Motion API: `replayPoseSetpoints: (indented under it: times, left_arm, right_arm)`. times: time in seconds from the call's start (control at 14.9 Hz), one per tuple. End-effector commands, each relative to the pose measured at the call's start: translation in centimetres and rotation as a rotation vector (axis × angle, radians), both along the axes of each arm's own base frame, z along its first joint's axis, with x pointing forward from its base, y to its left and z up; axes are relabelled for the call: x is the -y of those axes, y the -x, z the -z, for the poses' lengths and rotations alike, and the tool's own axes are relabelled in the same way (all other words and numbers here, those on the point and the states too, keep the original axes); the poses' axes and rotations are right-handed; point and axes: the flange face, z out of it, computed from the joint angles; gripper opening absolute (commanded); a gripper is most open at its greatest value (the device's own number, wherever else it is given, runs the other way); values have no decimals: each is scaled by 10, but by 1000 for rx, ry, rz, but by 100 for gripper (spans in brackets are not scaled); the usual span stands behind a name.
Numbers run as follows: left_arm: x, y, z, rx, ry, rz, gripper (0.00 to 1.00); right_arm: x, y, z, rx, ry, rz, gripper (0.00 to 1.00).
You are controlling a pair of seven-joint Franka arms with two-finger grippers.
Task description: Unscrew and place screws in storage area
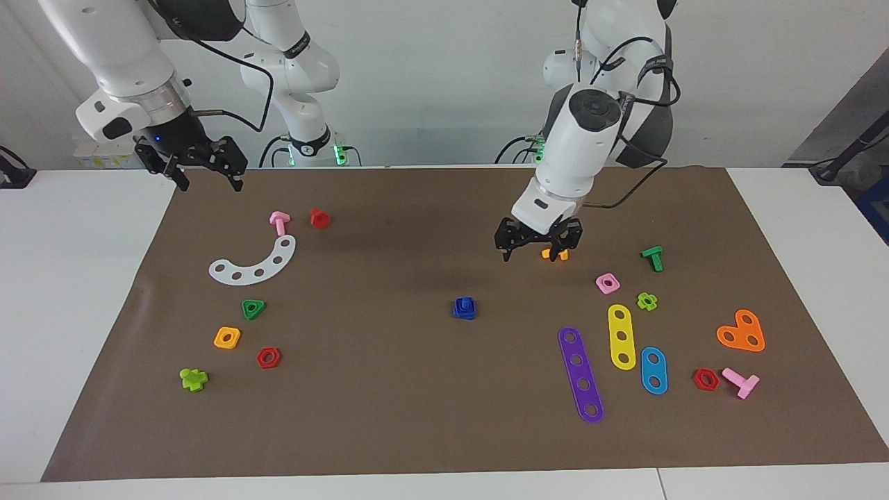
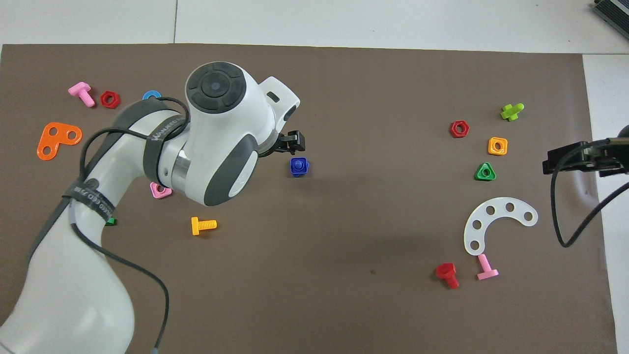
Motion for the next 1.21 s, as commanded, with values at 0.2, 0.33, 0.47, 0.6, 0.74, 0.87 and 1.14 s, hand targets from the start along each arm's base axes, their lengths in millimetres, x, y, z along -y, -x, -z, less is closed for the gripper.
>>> replayPoseSetpoints:
  times: [0.2, 0.33, 0.47, 0.6, 0.74, 0.87, 1.14]
  left_arm:
    - [30, -7, 41, 57, -3, 19, 99]
    - [31, -7, 49, 73, 6, 22, 98]
    - [30, -4, 63, 81, 4, 28, 97]
    - [30, -1, 72, 90, 12, 30, 95]
    - [30, 4, 81, 84, 1, 41, 94]
    - [36, 9, 87, 79, -5, 54, 94]
    - [40, 11, 99, 66, -13, 60, 92]
  right_arm:
    - [0, 7, -1, 5, -17, -3, 100]
    - [0, 7, -1, 5, -16, -3, 100]
    - [0, 7, -1, 5, -16, -3, 100]
    - [0, 7, -1, 5, -17, -3, 100]
    - [0, 7, -1, 5, -17, -3, 100]
    - [0, 7, -1, 5, -17, -3, 100]
    - [0, 7, -1, 5, -17, -3, 100]
